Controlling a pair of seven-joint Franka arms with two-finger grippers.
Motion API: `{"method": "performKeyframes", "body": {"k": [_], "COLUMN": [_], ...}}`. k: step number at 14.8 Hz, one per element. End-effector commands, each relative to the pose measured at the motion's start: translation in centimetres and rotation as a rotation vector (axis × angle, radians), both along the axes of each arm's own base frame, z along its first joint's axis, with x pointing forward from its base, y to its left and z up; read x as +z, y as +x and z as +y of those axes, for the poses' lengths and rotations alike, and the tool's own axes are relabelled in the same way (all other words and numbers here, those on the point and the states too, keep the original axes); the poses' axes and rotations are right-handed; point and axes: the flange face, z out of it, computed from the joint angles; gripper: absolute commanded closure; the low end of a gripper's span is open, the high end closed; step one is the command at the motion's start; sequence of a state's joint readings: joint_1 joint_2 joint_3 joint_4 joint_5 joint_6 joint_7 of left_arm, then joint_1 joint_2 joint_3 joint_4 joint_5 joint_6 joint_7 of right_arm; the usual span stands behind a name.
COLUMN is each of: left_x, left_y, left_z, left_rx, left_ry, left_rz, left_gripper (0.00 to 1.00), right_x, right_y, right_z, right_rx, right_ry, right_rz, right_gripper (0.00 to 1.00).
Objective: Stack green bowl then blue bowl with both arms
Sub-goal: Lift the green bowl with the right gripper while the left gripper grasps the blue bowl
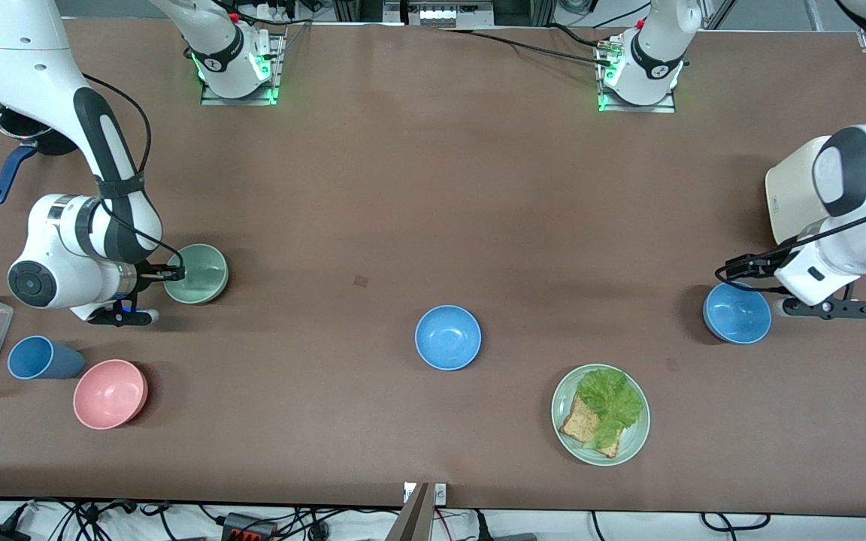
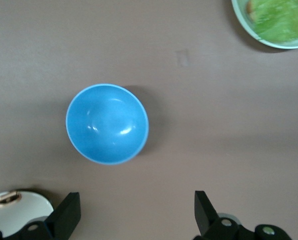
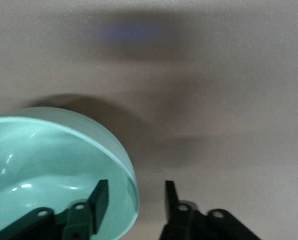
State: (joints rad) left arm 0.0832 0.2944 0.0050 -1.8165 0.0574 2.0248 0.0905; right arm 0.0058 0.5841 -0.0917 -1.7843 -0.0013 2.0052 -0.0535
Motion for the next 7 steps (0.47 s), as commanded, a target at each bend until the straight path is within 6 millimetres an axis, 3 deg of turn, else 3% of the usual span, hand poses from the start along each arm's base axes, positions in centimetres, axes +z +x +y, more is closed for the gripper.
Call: {"method": "performKeyframes", "body": {"k": [1,3,4,7], "left_x": [-3.9,-5.7,-6.7,-9.5], "left_y": [0.7,0.9,1.0,0.9], "left_z": [4.5,8.1,8.8,9.8], "left_rx": [-0.082,-0.113,-0.114,-0.109], "left_ry": [0.012,-0.004,-0.01,-0.012], "left_rz": [-0.035,-0.055,-0.045,-0.048], "left_gripper": [0.0,0.0,0.0,0.0], "right_x": [0.5,1.1,1.8,6.3], "right_y": [-0.4,-0.1,0.1,2.0], "right_z": [-0.3,0.2,1.2,7.4], "right_rx": [0.003,0.013,0.021,0.082], "right_ry": [0.02,0.024,0.034,0.097], "right_rz": [0.007,0.007,0.017,0.037], "right_gripper": [1.0,1.0,1.0,1.0]}}
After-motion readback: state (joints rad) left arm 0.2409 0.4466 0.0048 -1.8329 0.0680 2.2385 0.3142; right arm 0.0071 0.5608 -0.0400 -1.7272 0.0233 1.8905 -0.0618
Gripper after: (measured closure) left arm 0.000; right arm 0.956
